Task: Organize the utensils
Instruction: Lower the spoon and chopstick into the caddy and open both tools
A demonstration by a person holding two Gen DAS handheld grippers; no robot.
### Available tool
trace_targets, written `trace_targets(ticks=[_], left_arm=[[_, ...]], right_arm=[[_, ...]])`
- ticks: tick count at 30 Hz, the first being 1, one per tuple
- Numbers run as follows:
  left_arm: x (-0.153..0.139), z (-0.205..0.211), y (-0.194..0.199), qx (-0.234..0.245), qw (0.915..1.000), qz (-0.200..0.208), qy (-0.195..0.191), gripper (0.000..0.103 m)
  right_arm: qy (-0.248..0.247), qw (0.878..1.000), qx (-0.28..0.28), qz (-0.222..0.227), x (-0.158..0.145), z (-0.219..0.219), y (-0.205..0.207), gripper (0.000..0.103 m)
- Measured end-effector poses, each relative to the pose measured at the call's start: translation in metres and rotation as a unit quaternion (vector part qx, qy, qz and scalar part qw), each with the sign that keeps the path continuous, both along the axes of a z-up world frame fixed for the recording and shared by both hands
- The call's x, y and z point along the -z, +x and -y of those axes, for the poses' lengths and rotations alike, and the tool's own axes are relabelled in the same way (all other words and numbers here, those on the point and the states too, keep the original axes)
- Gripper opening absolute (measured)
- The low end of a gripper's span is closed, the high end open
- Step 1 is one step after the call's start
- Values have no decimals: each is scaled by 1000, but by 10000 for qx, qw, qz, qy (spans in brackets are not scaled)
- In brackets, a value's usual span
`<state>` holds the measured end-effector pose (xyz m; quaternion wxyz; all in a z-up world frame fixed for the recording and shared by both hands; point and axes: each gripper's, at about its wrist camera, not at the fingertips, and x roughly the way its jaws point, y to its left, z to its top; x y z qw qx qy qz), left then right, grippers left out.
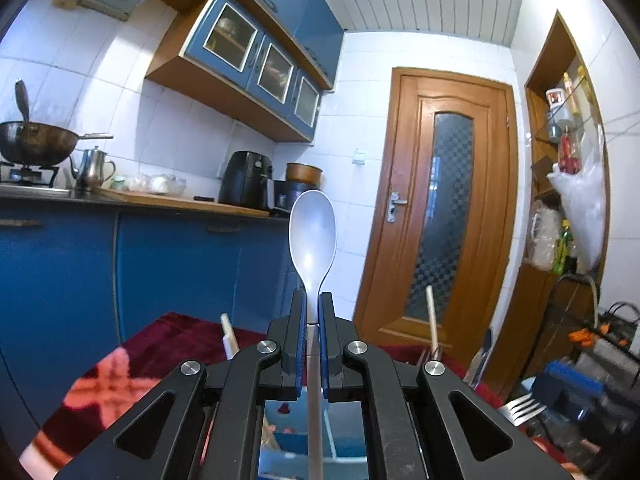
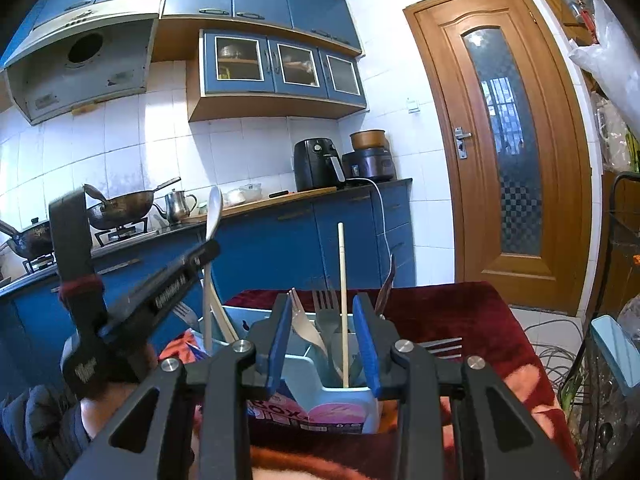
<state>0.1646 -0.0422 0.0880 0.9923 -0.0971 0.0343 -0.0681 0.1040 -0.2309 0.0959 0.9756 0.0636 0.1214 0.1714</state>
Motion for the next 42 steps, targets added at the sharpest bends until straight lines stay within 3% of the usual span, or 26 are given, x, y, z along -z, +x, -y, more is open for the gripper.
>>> trace_targets(ticks=[4,6,12,19,29,34,42], left_arm=[[-11,-11,-1,366,9986,-153,-344,6],[-14,-14,-5,651,9966,-346,-377,6],[-11,-25,-37,911,9915,-849,-367,6],[20,-16,-51,1008,9779,-1832,-76,6],[52,-13,-30,993,9593,-2644,8,6],[45,-12,-38,1126,9612,-2519,-26,5],[-10,-6,-60,1006,9825,-1544,263,5]], right_arm=[[91,9999,-60,-70,-1,2,0,35],[143,9999,-53,-78,-2,5,-1,35],[226,9997,-67,-102,-2,6,-11,36],[204,9998,-69,-55,-4,4,-24,36],[250,9997,-4,-65,-3,11,-30,37],[298,9995,9,-108,0,14,-30,37],[309,9993,-12,-230,6,13,-30,38]])
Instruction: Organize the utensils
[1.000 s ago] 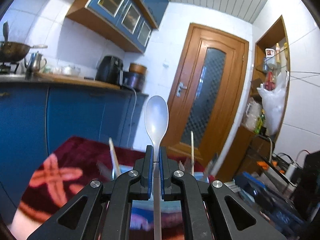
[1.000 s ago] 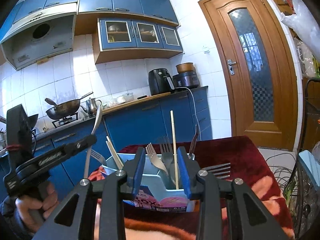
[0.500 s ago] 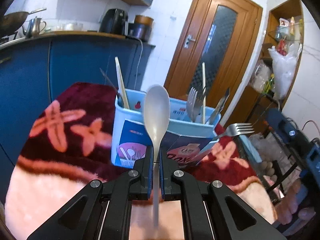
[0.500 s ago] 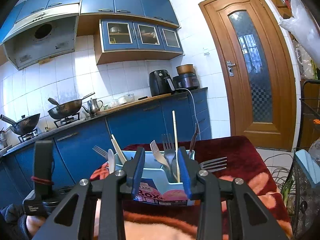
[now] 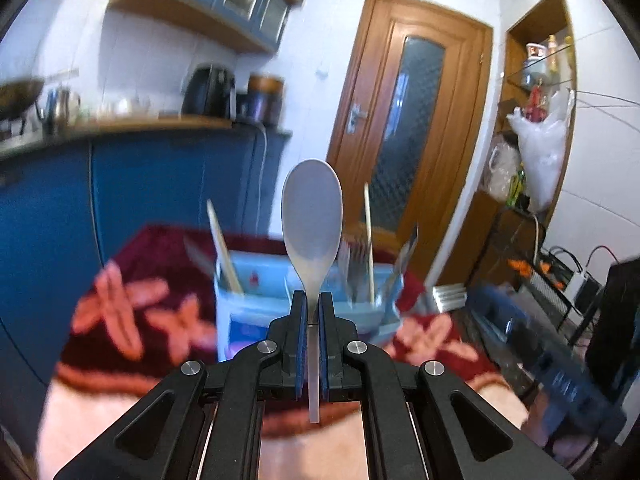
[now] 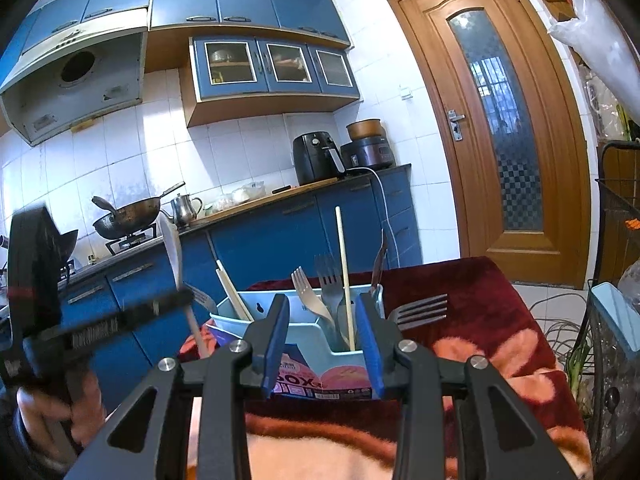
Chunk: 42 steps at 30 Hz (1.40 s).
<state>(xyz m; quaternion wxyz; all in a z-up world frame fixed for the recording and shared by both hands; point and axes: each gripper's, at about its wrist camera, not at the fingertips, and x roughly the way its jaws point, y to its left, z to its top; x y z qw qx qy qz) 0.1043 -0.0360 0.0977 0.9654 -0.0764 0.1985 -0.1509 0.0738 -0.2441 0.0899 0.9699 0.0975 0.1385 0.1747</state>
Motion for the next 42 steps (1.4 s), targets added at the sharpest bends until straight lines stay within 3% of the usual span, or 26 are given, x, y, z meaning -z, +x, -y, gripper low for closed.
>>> trace_targets(ticks=[8,11,17,20,22,25,36,42], left_arm=[[-27,-8,28,-404,9956,818,-198,5],[-27,-7,43,-654,9928,999,-61,5],[-5,-3,69,-770,9939,745,276,5],[7,-9,73,-651,9971,370,155,6],[13,-13,73,-590,9980,181,98,14],[17,-16,65,-599,9980,168,78,31],[-7,-18,5,-355,9989,196,232,35],[-13,-31,-42,-394,9983,205,364,55]], right_arm=[[-11,10000,19,16,0,-2,-2,38],[-28,10000,33,4,2,-3,-2,38],[-48,10000,43,-42,4,-3,-3,38],[-44,9999,58,-71,4,-3,-5,39],[-44,9999,67,-66,3,-3,-6,39],[-58,9999,77,-52,1,-5,-10,40],[-107,9999,122,-2,-18,-17,-47,51],[-166,9997,201,6,-19,-26,-78,75]])
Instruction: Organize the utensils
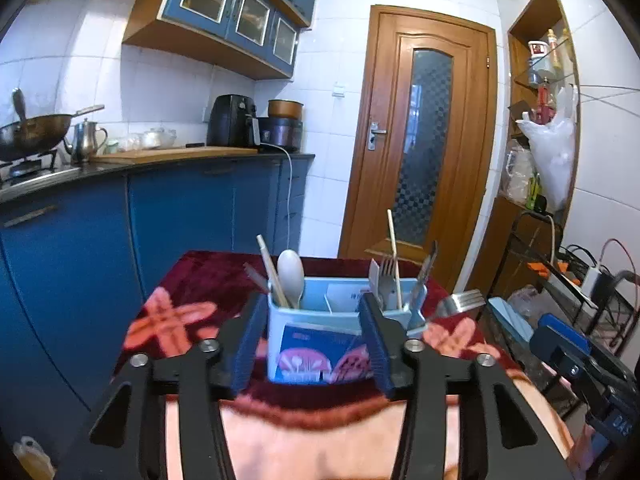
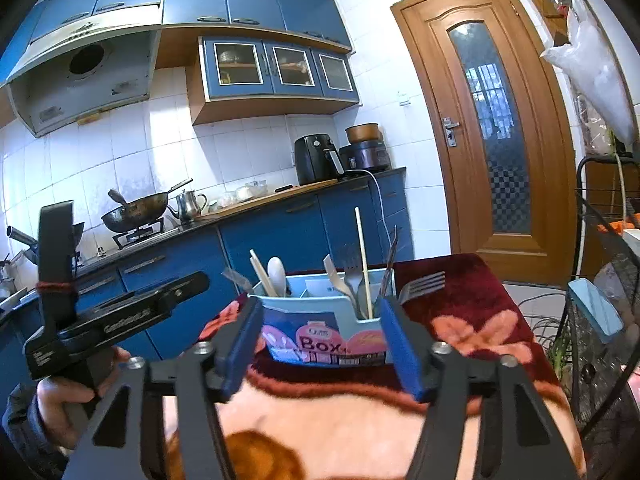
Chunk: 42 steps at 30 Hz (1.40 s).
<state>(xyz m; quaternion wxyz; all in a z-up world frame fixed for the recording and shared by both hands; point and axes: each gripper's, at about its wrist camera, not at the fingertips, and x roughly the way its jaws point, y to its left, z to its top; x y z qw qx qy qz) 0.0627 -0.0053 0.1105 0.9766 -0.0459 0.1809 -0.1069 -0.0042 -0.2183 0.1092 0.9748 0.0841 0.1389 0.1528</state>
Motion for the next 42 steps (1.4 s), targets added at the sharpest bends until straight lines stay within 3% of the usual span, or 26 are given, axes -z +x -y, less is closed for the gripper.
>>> trace_targets(ticks=[5,10,14,23,30,42], left_arm=[[12,-9,-36,-73,9998,-112,156,70],[36,-13,-55,-219,9989,-213,355,72],[55,-11,-61,-387,9976,-170,551,74],[90,-10,-49,-617,9963,-237,545,74],[106,-7,-47,-783,9951,-218,557,74],[107,-5,-52,-889,9943,-47,588,74]], right_arm=[[-78,9999,132,-9,12,-8,-19,92],[-209,9996,188,-90,33,-11,-25,101],[-421,9985,303,-162,57,-13,-22,102],[-731,9945,717,-232,95,-6,-14,103],[-544,9955,755,-192,99,1,-14,103],[-388,9962,761,-182,101,5,-16,103]])
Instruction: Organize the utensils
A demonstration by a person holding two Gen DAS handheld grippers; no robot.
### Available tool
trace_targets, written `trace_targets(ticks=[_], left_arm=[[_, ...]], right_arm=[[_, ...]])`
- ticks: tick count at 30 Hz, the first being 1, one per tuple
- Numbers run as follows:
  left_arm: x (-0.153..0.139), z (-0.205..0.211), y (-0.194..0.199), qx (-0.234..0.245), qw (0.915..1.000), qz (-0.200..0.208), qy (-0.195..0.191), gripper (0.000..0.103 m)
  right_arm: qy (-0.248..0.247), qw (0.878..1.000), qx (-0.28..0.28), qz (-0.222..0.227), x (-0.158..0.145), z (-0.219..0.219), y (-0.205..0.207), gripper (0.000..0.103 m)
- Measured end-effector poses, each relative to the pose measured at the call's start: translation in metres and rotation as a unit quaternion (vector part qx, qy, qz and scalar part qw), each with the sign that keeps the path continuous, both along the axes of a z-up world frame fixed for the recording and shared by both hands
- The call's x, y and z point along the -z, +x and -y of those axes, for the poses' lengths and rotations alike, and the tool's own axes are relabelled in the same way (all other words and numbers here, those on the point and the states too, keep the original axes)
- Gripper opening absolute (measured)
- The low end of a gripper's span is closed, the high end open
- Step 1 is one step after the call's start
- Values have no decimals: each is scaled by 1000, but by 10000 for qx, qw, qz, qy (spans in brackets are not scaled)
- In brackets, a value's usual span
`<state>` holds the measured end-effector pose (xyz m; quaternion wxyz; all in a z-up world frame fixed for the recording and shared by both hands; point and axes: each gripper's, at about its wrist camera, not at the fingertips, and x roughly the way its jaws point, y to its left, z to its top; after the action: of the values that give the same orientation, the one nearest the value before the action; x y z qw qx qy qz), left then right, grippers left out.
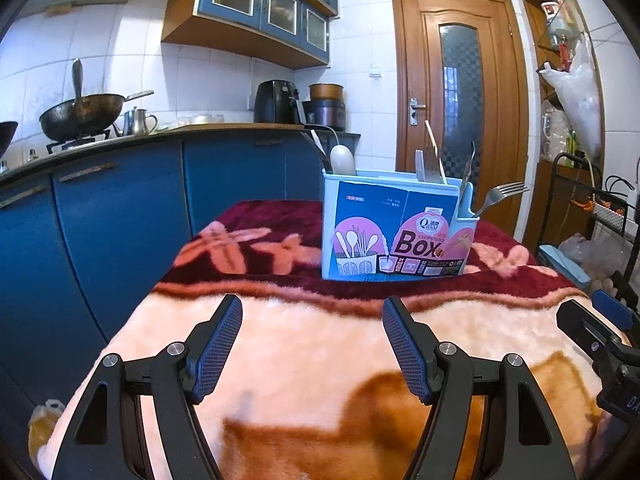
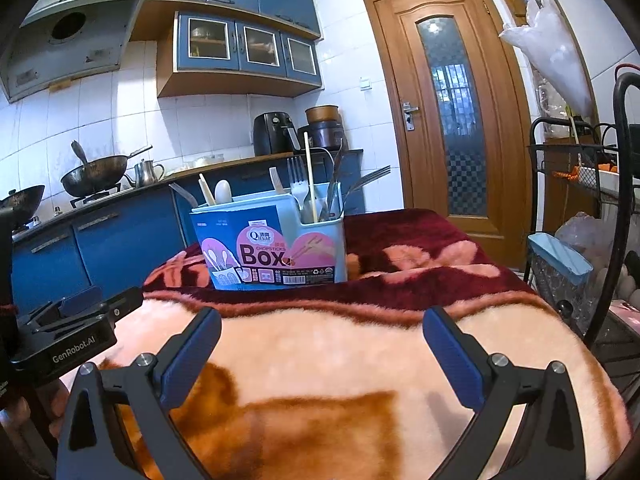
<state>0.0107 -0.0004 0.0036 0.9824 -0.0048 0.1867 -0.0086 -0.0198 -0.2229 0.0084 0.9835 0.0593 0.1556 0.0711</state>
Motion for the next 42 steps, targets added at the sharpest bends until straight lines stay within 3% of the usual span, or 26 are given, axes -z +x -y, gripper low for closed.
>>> trace_targets(ticks=[42], left_arm=[[1,7,-4,51,9999,83,135,74]], right_arm=[[-9,10000,-4,5,0,0,-1,103]])
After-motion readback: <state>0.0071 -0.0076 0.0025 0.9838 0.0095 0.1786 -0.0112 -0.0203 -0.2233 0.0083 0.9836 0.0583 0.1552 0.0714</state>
